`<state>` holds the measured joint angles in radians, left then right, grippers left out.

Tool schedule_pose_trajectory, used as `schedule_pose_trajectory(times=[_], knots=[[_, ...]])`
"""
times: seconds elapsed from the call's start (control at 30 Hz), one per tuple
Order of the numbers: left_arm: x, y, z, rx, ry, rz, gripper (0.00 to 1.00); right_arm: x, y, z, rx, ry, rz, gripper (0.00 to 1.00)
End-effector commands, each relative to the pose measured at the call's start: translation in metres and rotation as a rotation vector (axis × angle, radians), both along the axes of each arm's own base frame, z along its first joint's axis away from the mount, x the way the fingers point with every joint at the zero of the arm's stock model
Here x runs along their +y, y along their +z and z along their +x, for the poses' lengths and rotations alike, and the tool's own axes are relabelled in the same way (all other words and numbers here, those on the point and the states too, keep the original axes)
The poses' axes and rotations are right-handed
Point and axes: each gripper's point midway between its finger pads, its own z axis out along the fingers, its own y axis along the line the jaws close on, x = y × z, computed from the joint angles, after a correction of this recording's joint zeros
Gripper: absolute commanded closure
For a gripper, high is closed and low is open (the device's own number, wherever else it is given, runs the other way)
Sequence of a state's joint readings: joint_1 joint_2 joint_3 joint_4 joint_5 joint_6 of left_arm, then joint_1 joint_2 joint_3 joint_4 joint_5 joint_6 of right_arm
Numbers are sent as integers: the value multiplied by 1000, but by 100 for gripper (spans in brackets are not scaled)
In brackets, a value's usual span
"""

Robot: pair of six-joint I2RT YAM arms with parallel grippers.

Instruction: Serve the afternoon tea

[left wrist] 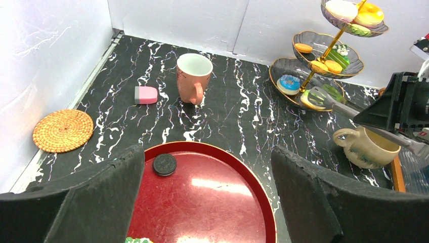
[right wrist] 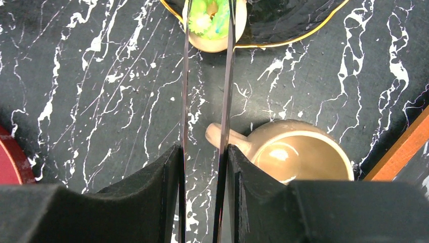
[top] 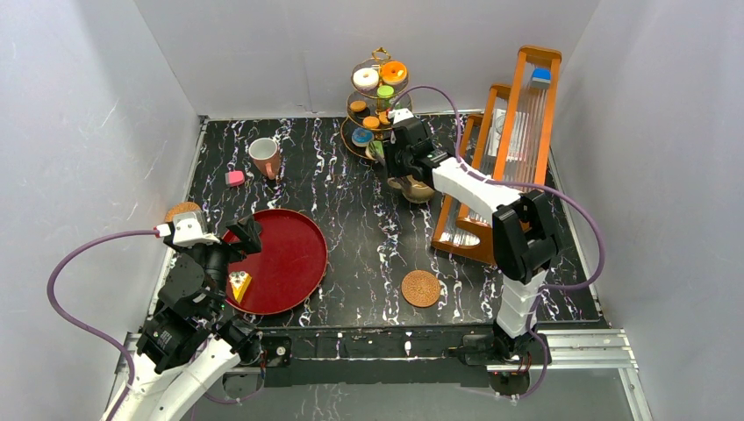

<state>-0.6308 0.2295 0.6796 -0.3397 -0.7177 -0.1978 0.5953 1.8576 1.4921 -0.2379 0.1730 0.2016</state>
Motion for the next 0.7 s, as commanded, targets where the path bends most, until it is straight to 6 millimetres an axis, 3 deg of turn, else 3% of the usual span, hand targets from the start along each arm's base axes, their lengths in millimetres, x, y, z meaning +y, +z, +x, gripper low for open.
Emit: schedule_pose_trajectory(times=[0.0, 0.4, 0.67], knots=[[-1, 5, 2, -18, 4, -9, 8, 9, 35, 24, -83, -22, 85, 57], [-1, 4, 3, -13, 5, -4, 8, 8, 22, 53, -75, -69, 106, 56], [-1, 4, 3, -13, 7, -4, 8, 1, 14, 59, -59, -95, 66, 51]])
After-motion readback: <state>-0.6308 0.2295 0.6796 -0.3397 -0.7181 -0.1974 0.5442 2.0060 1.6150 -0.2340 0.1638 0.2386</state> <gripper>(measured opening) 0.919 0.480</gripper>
